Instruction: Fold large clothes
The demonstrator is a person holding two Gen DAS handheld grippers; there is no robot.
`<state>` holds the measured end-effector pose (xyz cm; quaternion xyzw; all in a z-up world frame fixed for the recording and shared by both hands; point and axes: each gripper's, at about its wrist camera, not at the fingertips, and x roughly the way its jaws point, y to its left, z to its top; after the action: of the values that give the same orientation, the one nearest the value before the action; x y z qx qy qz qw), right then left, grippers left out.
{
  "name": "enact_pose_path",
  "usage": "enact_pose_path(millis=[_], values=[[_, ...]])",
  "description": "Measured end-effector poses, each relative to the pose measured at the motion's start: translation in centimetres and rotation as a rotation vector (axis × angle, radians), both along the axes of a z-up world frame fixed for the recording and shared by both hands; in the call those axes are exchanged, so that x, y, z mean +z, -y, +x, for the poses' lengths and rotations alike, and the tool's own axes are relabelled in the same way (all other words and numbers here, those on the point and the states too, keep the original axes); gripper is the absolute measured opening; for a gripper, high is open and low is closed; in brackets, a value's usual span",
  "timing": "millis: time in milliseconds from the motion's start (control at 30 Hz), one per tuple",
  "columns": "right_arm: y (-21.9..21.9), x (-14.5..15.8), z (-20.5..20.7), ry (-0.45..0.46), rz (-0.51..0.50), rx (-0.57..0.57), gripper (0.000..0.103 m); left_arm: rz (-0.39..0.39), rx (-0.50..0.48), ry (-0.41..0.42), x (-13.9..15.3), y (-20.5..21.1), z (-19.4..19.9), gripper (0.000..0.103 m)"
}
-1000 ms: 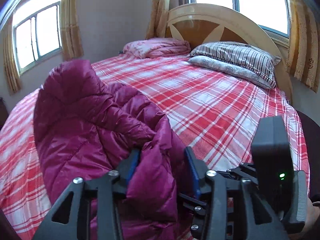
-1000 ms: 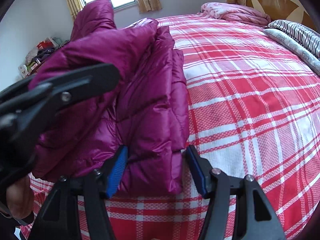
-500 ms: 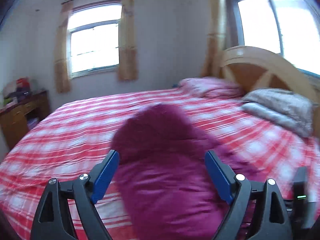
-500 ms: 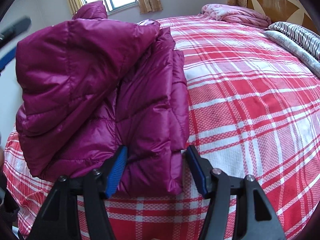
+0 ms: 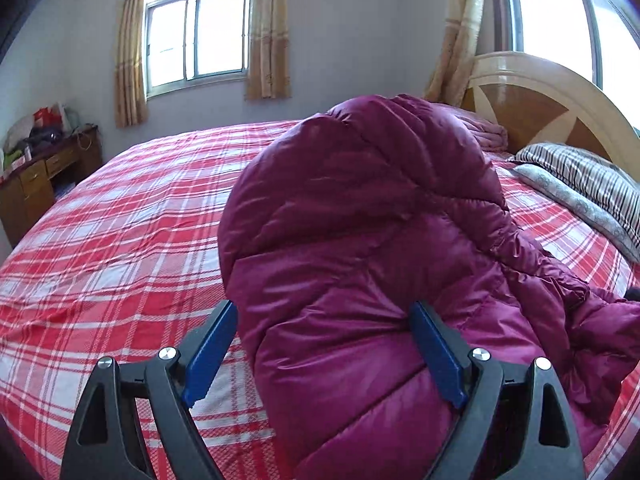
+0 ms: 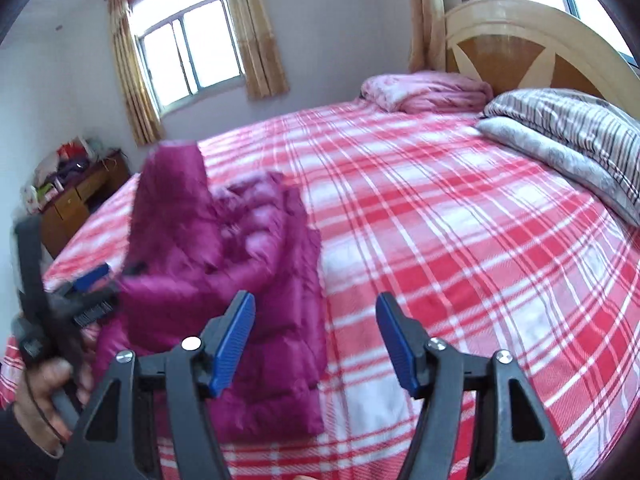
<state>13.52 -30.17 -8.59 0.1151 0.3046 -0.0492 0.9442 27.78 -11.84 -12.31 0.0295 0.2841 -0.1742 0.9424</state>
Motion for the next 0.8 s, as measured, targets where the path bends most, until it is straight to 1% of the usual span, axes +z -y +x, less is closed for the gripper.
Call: enact_pose_path(millis=[67,100,167,267,333,367,400,433,467,500,567,600,667,733,800], values=[[-0.9,0.5,1.0,0.021,0.035,0.065,0.069,0.013,-0.023,-0.001,-0.3,0.6,0.1,0.088],[-1.3,0.5,1.3,0.025,0.038,0.081,0.069,0.02,-0.026,0.001,-0.3,0.8,-0.1,0.088],[-2.1,0.2,2.1,0.013,0.039,0.136,0.069,0.029,-0.037,0.008,-0.3,1.2,-0.2,0.088],[-2.3,0.2,1.8,0.012,0.033,0.159,0.069,0.047,-0.06,0.02,-0.3,1.6,-0.4,0.088],[-2.4,0.0,2.5,-0.019,0.025,0.176,0.066,0.046,-0.069,0.024,-0.4,1.7,-0.4,0.088],[-2.8,-0.4,2.8,-0.056,0.022,0.197,0.059,0.041,-0.07,0.019,-0.4,1.7,-0.2,0.088],[-3.2,-1.0,3.0,-0.097,0.02,0.222,0.043,0.04,-0.071,0.015,-0.4,1.8,-0.1,0.088],[-3.5,-1.6,3.2,-0.132,-0.002,0.233,0.034,0.041,-0.072,0.014,-0.4,1.9,-0.1,0.088],[-3.9,-2.5,3.2,-0.169,-0.05,0.227,0.02,0.044,-0.075,0.014,-0.2,2.0,-0.2,0.088],[-3.9,-3.0,3.0,-0.181,-0.067,0.222,0.015,0.045,-0.079,0.013,-0.1,1.8,-0.2,0.088],[-3.0,-4.2,2.0,-0.209,-0.058,0.205,0.01,0.041,-0.081,0.02,0.4,1.4,-0.4,0.088],[-2.4,-4.8,1.5,-0.222,-0.048,0.197,0.009,0.035,-0.07,0.037,0.7,1.0,-0.4,0.088],[-1.4,-6.2,0.6,-0.256,-0.033,0.185,0.009,0.03,-0.05,0.063,1.0,0.4,-0.1,0.088],[-1.0,-7.2,0.3,-0.276,-0.037,0.181,0.008,0.032,-0.04,0.05,0.9,0.4,1.2,0.088],[-0.9,-6.9,0.1,-0.274,-0.032,0.186,0.008,0.034,-0.041,0.026,0.5,0.9,2.1,0.088]])
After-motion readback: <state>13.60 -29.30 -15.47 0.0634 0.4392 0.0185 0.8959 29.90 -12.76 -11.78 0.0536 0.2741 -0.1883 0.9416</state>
